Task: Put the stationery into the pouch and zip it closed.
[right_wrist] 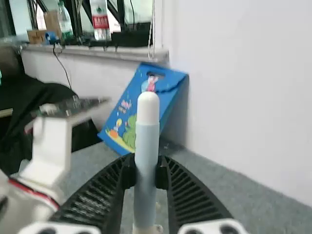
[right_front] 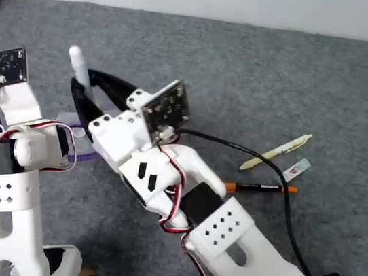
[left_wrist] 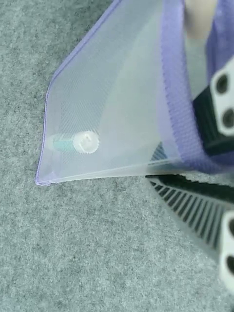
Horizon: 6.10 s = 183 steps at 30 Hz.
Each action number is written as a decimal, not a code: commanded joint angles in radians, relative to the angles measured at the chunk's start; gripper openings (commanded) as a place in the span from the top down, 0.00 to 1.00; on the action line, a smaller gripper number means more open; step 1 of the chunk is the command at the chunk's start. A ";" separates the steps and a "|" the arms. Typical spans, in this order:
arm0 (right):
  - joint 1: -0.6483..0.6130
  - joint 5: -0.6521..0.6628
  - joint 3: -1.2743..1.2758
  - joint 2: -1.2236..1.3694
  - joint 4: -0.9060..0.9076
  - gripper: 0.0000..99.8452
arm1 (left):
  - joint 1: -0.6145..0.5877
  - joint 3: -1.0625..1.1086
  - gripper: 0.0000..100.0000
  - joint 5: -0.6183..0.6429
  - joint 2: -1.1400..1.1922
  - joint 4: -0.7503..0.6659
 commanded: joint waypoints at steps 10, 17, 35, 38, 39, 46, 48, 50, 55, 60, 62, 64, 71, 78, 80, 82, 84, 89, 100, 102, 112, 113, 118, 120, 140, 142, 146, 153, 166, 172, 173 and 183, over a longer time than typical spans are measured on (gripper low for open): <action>-0.019 0.120 0.252 -0.285 0.013 0.99 | 0.002 -0.054 0.99 0.009 0.002 0.018; -0.071 0.117 0.255 -0.406 0.309 0.98 | 0.002 -0.054 0.99 0.009 0.002 0.018; 0.116 0.110 0.103 -0.427 0.665 0.88 | 0.003 -0.050 0.99 0.009 0.002 0.015; 0.232 0.080 0.104 -0.432 0.799 0.88 | 0.000 -0.050 0.99 0.009 0.002 0.015; 0.268 0.055 0.104 -0.429 0.848 0.88 | -0.002 -0.050 0.99 0.009 0.002 0.015; 0.437 0.120 0.135 -0.337 1.141 0.88 | -0.002 -0.050 0.99 0.009 0.002 0.015; 0.470 0.176 0.137 -0.294 1.173 0.88 | -0.002 -0.050 0.99 0.009 0.000 0.015; 0.496 0.249 0.137 -0.246 1.184 0.88 | -0.002 -0.050 0.99 0.009 0.000 0.015; 0.529 0.428 0.132 -0.122 1.188 0.88 | 0.000 -0.050 0.99 0.009 0.000 0.005; 0.547 0.502 0.130 0.016 1.184 0.88 | -0.003 -0.050 0.99 0.009 -0.005 0.008; 0.549 0.503 0.115 0.084 1.188 0.88 | -0.003 -0.050 0.99 0.009 -0.005 0.008; 0.559 0.500 0.074 0.150 1.190 0.88 | -0.003 -0.050 0.99 0.008 -0.005 0.008; 0.624 0.506 -0.149 0.355 1.264 0.85 | -0.003 -0.050 0.99 0.008 -0.002 0.008; 0.633 0.506 -0.336 0.486 1.374 0.75 | -0.003 -0.050 0.99 0.008 0.000 0.008; 0.633 0.506 -0.341 0.515 1.348 0.77 | -0.003 -0.050 0.99 0.008 0.000 0.008; 0.633 0.508 -0.339 0.553 1.325 0.77 | -0.003 -0.050 0.99 0.008 0.000 0.008; 0.633 0.508 -0.339 0.602 1.319 0.77 | -0.003 -0.050 0.99 0.008 0.000 0.008; 0.631 0.508 -0.339 0.711 1.234 0.77 | -0.003 -0.048 0.99 0.008 0.000 0.009; 0.628 0.637 -0.338 0.883 1.070 0.88 | -0.003 -0.048 0.99 0.008 0.000 0.009; 0.627 0.637 -0.338 0.883 1.052 0.96 | -0.003 -0.048 0.99 0.008 0.000 0.009; 0.625 0.628 -0.338 0.674 1.162 0.99 | -0.003 -0.048 0.99 0.008 0.000 0.009; 0.624 0.628 -0.338 0.630 1.185 0.99 | -0.003 -0.048 0.99 0.008 0.000 0.009; 0.573 0.578 -0.338 0.366 1.326 0.99 | -0.003 -0.048 0.99 0.008 0.000 0.008; 0.539 0.511 -0.338 0.259 1.372 0.99 | -0.003 -0.048 0.99 0.009 0.000 0.005; -0.027 -0.032 -0.342 -0.278 0.964 0.99 | -0.003 -0.054 0.99 0.009 -0.003 -0.014; -0.045 -0.032 -0.342 -0.285 0.865 0.99 | -0.003 -0.054 0.99 0.009 -0.006 -0.012; -0.064 0.066 -0.342 -0.282 0.679 0.99 | -0.003 -0.054 0.99 0.009 -0.006 -0.011; -0.071 0.167 -0.336 -0.203 0.506 0.99 | -0.003 -0.054 0.99 0.009 -0.006 -0.011; -0.071 0.169 -0.126 -0.220 0.470 0.99 | -0.005 -0.054 0.99 0.009 -0.006 -0.008; -0.071 0.259 0.077 -0.394 0.518 0.99 | -0.005 -0.054 0.99 0.009 -0.006 -0.008; -0.071 0.284 0.081 -0.407 0.562 0.97 | -0.005 -0.054 0.99 0.009 -0.006 -0.008; -0.030 0.226 -0.006 -0.415 0.750 0.79 | -0.003 -0.050 0.99 0.009 -0.006 -0.009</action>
